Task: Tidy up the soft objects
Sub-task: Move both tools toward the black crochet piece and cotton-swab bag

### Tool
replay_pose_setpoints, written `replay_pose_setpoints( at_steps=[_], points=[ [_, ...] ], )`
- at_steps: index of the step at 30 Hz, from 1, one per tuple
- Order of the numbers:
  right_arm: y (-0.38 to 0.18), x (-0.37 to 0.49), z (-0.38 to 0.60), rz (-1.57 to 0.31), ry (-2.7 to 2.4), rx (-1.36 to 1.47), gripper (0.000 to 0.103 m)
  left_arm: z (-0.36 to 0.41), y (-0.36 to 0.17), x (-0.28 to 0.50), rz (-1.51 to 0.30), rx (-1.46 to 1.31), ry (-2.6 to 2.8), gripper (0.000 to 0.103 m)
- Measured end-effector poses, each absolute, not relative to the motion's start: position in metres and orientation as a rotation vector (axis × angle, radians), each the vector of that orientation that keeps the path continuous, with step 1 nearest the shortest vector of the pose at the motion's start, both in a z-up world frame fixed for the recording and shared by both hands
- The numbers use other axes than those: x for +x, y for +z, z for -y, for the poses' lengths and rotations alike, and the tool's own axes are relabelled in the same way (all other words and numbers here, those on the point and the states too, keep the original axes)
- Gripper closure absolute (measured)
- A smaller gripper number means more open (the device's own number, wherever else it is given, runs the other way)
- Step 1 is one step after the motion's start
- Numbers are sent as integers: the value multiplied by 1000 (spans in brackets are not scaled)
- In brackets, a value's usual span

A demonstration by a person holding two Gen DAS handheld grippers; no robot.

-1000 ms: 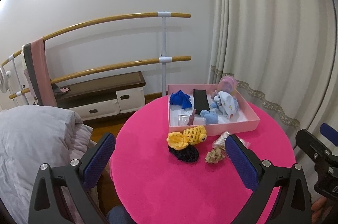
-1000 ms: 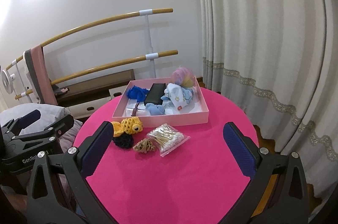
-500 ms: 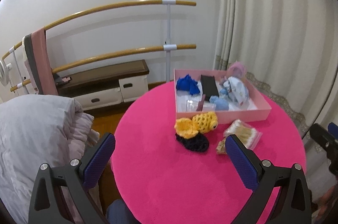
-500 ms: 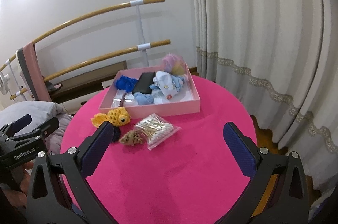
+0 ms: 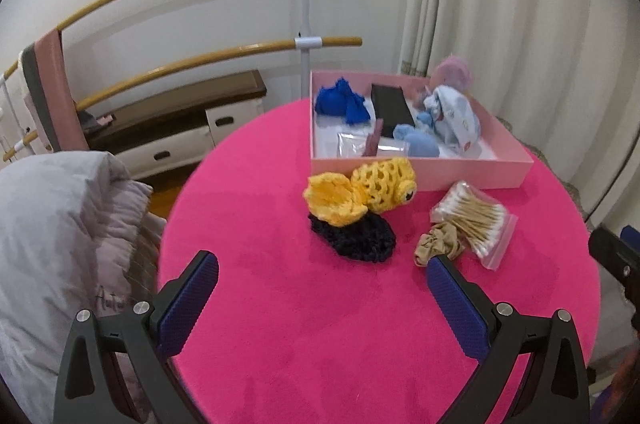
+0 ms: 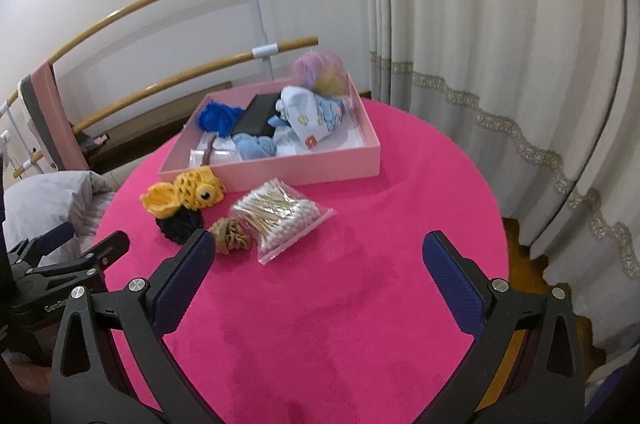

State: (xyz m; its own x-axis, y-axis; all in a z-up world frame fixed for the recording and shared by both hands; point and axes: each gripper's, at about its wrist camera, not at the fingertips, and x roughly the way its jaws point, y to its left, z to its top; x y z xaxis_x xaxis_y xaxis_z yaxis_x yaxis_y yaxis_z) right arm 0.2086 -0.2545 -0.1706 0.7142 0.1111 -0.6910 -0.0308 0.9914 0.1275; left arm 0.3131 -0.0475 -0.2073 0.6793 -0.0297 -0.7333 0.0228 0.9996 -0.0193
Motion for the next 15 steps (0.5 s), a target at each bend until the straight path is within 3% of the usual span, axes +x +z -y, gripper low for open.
replay_pose_setpoints(
  at_steps=[15],
  points=[
    [-217, 268, 243, -880, 122, 113, 0, 65, -289, 412, -951, -10, 41, 0]
  ],
)
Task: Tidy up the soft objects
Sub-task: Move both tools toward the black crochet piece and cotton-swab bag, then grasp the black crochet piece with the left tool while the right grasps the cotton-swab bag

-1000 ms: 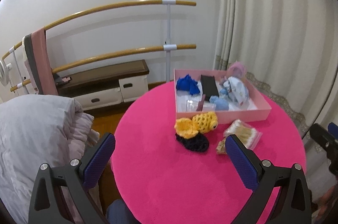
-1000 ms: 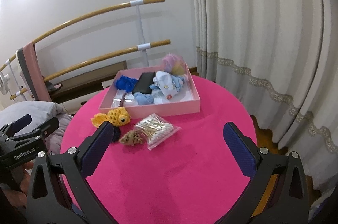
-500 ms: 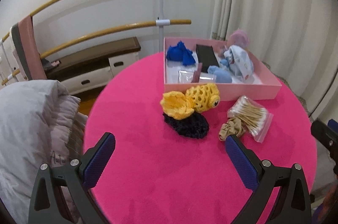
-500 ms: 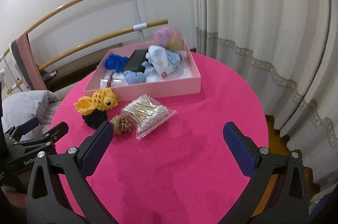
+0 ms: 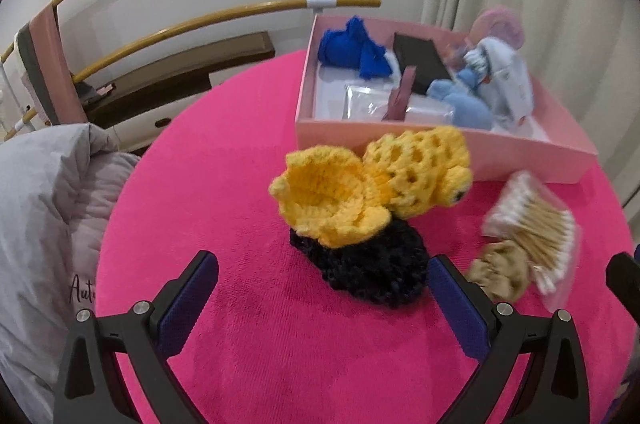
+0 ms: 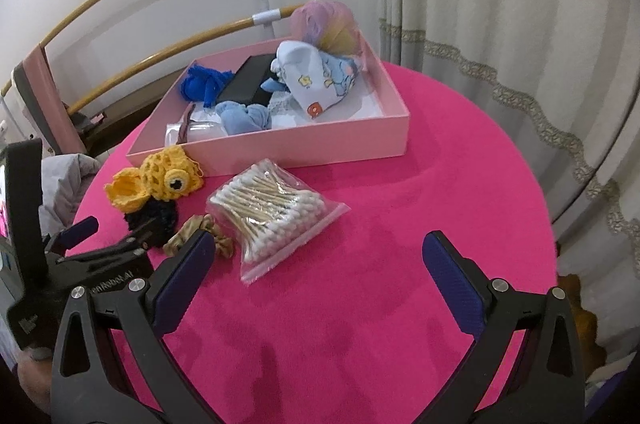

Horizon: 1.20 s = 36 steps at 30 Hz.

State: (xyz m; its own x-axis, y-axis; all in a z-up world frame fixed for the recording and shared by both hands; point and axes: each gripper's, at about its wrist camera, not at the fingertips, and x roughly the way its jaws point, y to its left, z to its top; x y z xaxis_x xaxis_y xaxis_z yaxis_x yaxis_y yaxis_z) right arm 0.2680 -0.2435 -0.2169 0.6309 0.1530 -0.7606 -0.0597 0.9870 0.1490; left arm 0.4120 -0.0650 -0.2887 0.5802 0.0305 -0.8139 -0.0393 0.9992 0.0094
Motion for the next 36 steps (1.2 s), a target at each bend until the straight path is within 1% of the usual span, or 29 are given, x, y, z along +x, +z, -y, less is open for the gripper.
replay_pose_setpoints(
  at_steps=[2, 7, 9, 10, 11, 12, 13, 14, 15, 16, 17, 18, 20, 21, 22, 23, 26, 28, 31, 33, 34, 35, 36],
  points=[
    [-226, 280, 241, -902, 131, 106, 0, 65, -299, 421, -976, -25, 35, 0],
    [-247, 305, 234, -949, 153, 89, 0, 66, -305, 432, -979, -32, 24, 0],
    [-254, 312, 229, -964, 175, 82, 0, 64, -304, 433, -978, -39, 17, 2],
    [-256, 314, 226, -970, 186, 75, 2, 64, -305, 434, -975, -44, 13, 3],
    [-259, 316, 222, -975, 199, 66, 6, 63, -301, 431, -971, -46, 12, 6],
    [-261, 316, 220, -979, 208, 61, 7, 63, -301, 430, -967, -45, 11, 8],
    [-262, 317, 217, -977, 209, 50, 8, 64, -300, 429, -962, -44, 7, 13],
    [-262, 316, 215, -970, 209, 37, 13, 63, -298, 427, -955, -41, 2, 20],
    [-262, 316, 214, -968, 210, 34, 15, 64, -297, 425, -948, -40, -6, 23],
    [-261, 315, 214, -965, 215, 34, 23, 64, -296, 422, -944, -38, -11, 29],
    [-260, 313, 214, -962, 218, 37, 35, 64, -294, 420, -940, -37, -18, 35],
    [-258, 310, 214, -961, 218, 41, 39, 64, -293, 417, -938, -34, -26, 38],
    [-257, 307, 217, -959, 221, 53, 46, 63, -290, 412, -937, -35, -44, 53],
    [-257, 305, 219, -957, 218, 61, 48, 62, -288, 409, -938, -36, -54, 56],
    [-256, 304, 222, -956, 216, 68, 49, 60, -287, 406, -940, -38, -63, 65],
    [-256, 301, 224, -954, 210, 78, 50, 57, -285, 403, -944, -43, -75, 72],
    [-254, 292, 230, -954, 203, 93, 51, 49, -280, 396, -953, -57, -100, 81],
    [-254, 287, 232, -954, 201, 99, 51, 45, -279, 391, -955, -62, -107, 84],
    [-254, 279, 233, -956, 197, 104, 51, 41, -276, 384, -954, -63, -106, 85],
    [-253, 277, 234, -956, 197, 106, 51, 43, -274, 383, -955, -42, -97, 80],
    [-253, 275, 234, -956, 196, 107, 51, 45, -274, 384, -956, -28, -86, 71],
    [-253, 274, 234, -956, 195, 109, 51, 46, -273, 385, -951, -20, -73, 51],
    [-253, 275, 234, -957, 195, 109, 51, 47, -272, 386, -943, -16, -64, 37]
  ],
)
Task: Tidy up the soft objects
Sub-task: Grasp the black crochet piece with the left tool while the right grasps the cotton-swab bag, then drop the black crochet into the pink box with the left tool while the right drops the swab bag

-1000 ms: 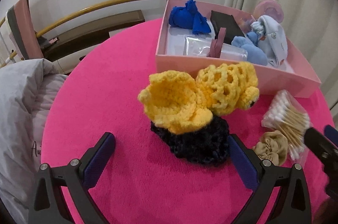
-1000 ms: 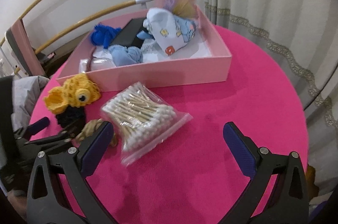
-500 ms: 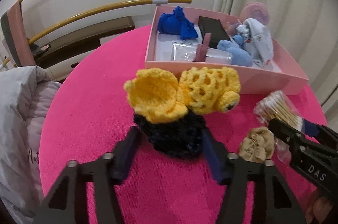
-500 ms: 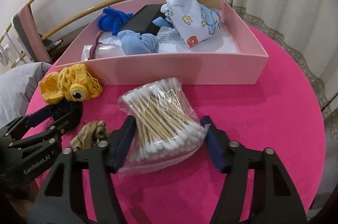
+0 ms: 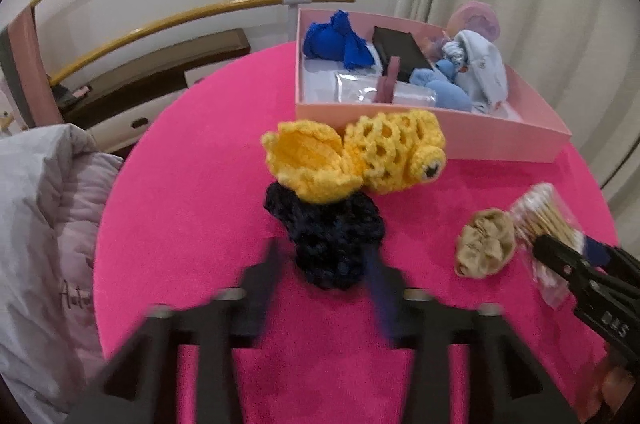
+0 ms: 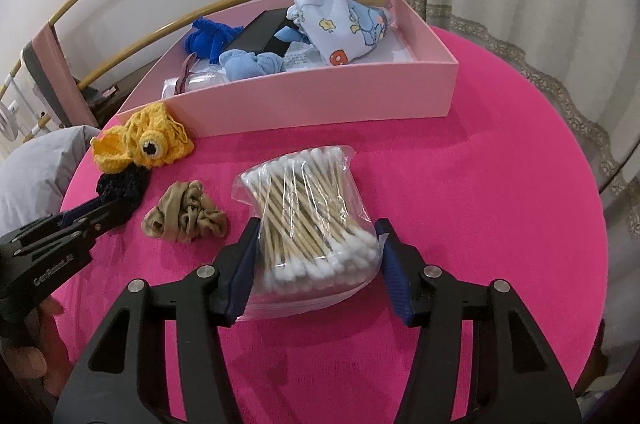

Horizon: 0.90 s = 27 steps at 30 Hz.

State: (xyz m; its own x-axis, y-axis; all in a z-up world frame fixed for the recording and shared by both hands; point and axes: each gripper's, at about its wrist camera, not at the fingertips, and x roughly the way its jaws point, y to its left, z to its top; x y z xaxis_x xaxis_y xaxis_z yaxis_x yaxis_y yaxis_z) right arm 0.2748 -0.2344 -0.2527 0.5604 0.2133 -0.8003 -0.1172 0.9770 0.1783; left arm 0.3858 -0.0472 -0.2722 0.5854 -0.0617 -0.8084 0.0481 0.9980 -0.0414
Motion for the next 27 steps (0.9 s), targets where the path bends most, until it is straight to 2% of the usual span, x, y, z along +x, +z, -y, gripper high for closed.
replay_pose_setpoints(
  at_steps=[1, 2, 3, 4, 6, 7, 8, 9, 11, 13, 27],
  points=[
    [-252, 274, 235, -957, 194, 109, 51, 49, -273, 387, -937, -17, -62, 10],
    [-252, 274, 235, -956, 194, 108, 51, 49, -272, 387, -920, -21, -58, 1],
    [-252, 274, 235, -956, 194, 107, 50, 50, -271, 387, -902, -25, -54, 2],
    [-252, 274, 235, -957, 192, 107, 50, 51, -273, 389, -904, -28, -61, 5],
    [-252, 276, 236, -958, 191, 108, 50, 49, -282, 395, -942, -48, -63, 37],
    [-252, 276, 236, -958, 192, 108, 51, 49, -282, 394, -930, -34, -46, 41],
    [-252, 276, 236, -958, 193, 108, 51, 47, -283, 394, -935, -37, -49, 53],
    [-252, 276, 236, -957, 194, 108, 51, 45, -282, 393, -934, -38, -45, 58],
    [-252, 276, 235, -956, 195, 110, 51, 39, -281, 392, -946, -57, -60, 78],
    [-251, 275, 235, -953, 198, 112, 51, 31, -279, 388, -963, -82, -81, 87],
    [-221, 252, 233, -895, 225, 130, 51, 23, -231, 335, -902, -38, -97, 89]
  ],
)
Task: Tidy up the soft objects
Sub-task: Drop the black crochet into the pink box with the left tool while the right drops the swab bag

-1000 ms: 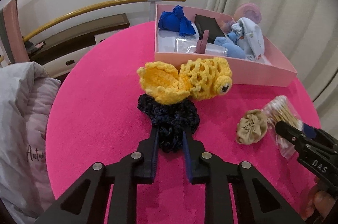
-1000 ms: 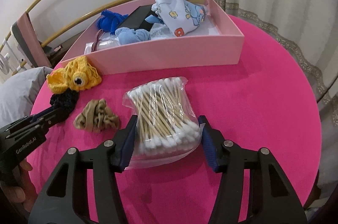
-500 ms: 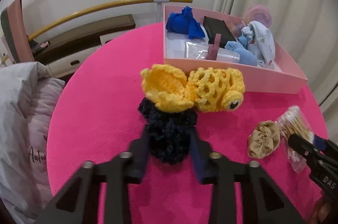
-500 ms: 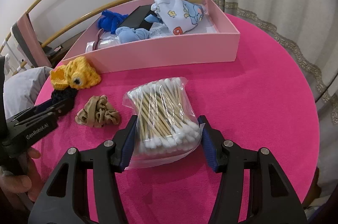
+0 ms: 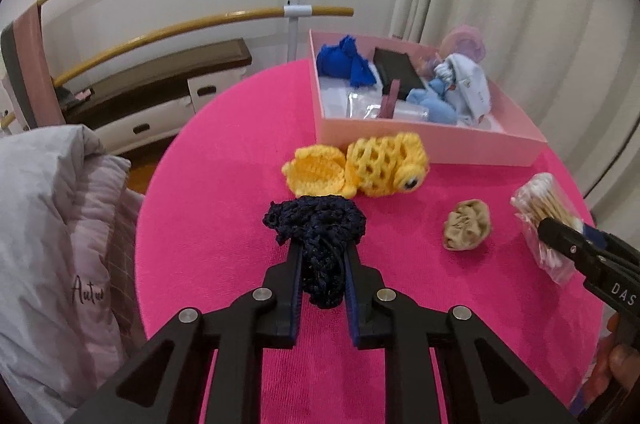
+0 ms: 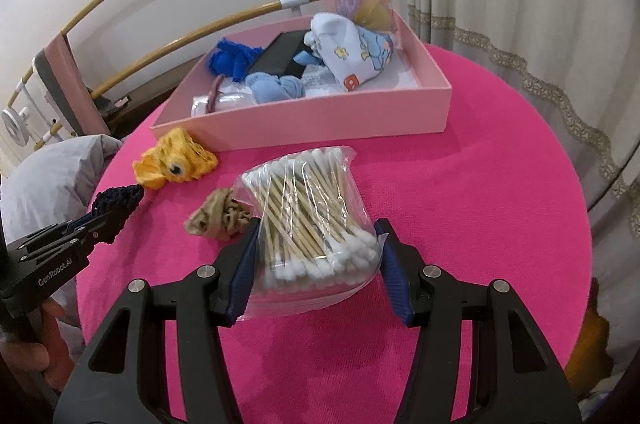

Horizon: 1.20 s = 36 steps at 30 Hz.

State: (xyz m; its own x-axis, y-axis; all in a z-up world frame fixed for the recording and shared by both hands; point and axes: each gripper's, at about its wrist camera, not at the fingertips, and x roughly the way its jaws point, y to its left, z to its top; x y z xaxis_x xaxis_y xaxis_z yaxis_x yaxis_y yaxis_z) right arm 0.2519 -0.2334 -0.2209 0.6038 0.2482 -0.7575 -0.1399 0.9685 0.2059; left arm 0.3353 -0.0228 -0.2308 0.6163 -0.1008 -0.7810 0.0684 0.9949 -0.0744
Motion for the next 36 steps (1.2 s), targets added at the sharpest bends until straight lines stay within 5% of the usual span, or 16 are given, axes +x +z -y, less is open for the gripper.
replay_pose_setpoints(
  at_steps=[36],
  points=[
    [-77, 197, 228, -573, 220, 73, 51, 48, -88, 254, -605, 29, -120, 89]
  ],
)
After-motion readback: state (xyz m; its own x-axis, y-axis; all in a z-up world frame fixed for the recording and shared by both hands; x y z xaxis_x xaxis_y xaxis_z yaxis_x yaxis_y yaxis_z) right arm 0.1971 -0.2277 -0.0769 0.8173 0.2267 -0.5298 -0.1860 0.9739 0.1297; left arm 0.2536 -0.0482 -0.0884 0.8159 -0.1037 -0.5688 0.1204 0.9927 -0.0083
